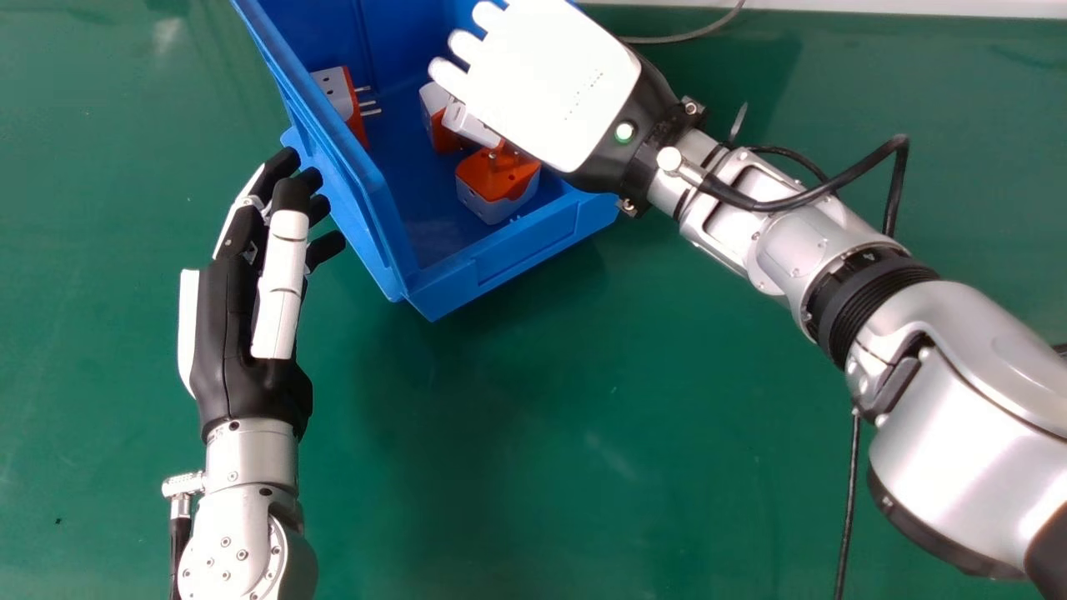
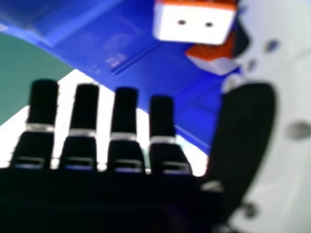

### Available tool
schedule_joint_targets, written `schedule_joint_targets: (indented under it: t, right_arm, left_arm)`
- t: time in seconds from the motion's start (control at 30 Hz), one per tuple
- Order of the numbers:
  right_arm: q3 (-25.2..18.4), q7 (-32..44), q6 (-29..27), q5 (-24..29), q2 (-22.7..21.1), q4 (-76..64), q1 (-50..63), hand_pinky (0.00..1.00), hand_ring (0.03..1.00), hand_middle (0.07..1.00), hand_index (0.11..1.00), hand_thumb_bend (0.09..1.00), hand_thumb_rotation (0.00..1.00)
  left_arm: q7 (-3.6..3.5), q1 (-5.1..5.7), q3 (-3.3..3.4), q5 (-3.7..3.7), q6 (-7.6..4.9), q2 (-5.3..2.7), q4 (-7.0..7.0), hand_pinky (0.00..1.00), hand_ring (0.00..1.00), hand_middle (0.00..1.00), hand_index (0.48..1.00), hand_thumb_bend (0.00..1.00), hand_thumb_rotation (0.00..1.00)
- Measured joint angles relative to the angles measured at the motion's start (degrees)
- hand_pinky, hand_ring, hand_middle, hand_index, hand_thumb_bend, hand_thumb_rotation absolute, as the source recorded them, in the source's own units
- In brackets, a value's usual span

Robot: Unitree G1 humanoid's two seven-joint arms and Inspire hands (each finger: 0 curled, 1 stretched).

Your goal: Pick all objects and put in blue box

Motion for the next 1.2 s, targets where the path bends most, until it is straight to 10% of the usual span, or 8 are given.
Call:
schedule_joint_targets:
  t: [0.6,1.2]
  right_arm:
    - [-7.9,-0.1,-0.2,7.6,-1.4,-4.8,3.0,0.67,0.786,0.782,0.753,0.916,0.07]
    - [-24.1,-6.2,-5.7,16.1,-11.8,-44.7,34.8,0.80,0.878,0.879,0.859,0.941,0.23]
  left_arm:
    - [-0.12,-0.52,0.13,0.00,-0.08,0.03,0.91,0.78,0.84,0.85,0.843,0.70,0.77]
    - [-0.71,-2.55,0.91,-0.14,-1.40,0.57,4.12,0.78,0.84,0.85,0.841,0.69,0.77]
